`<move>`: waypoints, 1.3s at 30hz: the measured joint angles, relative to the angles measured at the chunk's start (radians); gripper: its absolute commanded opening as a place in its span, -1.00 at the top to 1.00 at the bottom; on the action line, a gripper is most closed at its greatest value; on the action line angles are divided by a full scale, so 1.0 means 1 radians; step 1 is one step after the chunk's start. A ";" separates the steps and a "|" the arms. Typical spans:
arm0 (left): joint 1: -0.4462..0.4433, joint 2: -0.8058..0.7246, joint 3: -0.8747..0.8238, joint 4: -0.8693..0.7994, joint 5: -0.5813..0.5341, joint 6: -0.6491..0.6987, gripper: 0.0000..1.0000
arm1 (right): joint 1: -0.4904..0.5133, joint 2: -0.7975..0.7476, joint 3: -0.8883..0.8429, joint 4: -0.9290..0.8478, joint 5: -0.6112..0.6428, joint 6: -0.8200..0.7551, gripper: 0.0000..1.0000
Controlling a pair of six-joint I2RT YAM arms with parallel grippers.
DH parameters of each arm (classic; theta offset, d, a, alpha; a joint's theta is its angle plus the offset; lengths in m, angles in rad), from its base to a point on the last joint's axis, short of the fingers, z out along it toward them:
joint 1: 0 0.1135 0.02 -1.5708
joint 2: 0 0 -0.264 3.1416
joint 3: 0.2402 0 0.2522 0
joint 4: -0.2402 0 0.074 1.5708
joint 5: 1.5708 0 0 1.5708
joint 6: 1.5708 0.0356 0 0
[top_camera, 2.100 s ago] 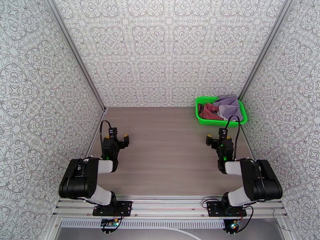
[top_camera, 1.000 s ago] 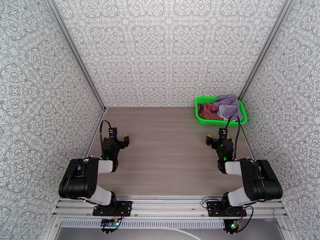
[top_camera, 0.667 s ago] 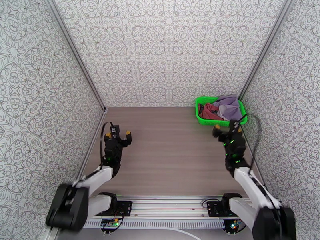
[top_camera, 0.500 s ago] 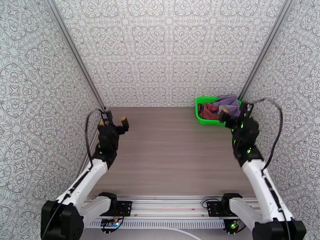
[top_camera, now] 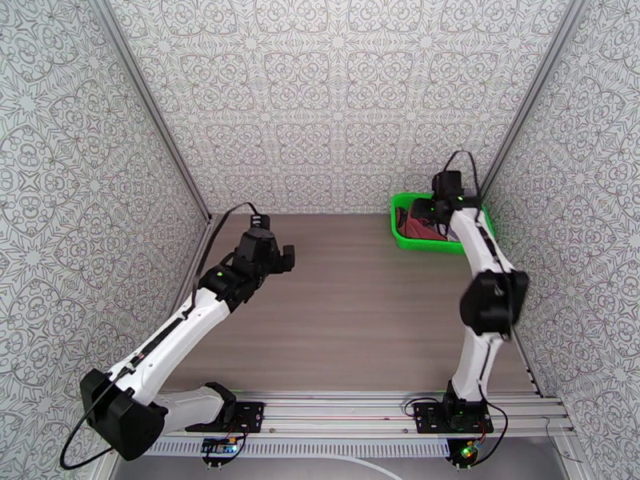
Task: Fold and stack the mixed laundry pile
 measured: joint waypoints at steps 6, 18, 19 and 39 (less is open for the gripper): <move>-0.027 0.040 -0.004 -0.039 0.002 -0.024 -0.99 | 0.000 0.235 0.229 -0.076 0.035 -0.015 -0.51; -0.034 0.048 -0.026 -0.041 0.027 -0.043 -0.99 | -0.003 0.313 0.329 -0.070 -0.005 -0.014 -0.43; -0.033 0.048 -0.028 -0.041 0.029 -0.044 -0.99 | -0.003 0.331 0.341 -0.068 -0.009 -0.011 -0.44; -0.035 0.039 -0.048 -0.032 0.090 -0.047 -0.28 | -0.010 0.237 0.327 -0.064 -0.085 0.034 1.00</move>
